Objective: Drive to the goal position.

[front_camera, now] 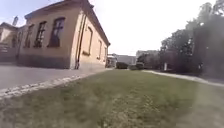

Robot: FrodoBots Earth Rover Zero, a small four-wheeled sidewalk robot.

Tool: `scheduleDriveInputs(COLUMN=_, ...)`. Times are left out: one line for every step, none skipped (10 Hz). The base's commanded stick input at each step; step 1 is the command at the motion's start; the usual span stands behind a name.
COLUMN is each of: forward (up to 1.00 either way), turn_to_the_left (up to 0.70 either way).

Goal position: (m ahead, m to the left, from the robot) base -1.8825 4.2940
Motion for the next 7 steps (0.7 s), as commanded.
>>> scheduleDriveInputs(forward=0.7, turn_to_the_left=0.0)
scheduleDriveInputs(forward=0.7, turn_to_the_left=0.0)
scheduleDriveInputs(forward=0.7, turn_to_the_left=0.0)
scheduleDriveInputs(forward=0.7, turn_to_the_left=0.0)
scheduleDriveInputs(forward=0.7, turn_to_the_left=0.0)
scheduleDriveInputs(forward=0.7, turn_to_the_left=0.0)
scheduleDriveInputs(forward=0.7, turn_to_the_left=0.0)
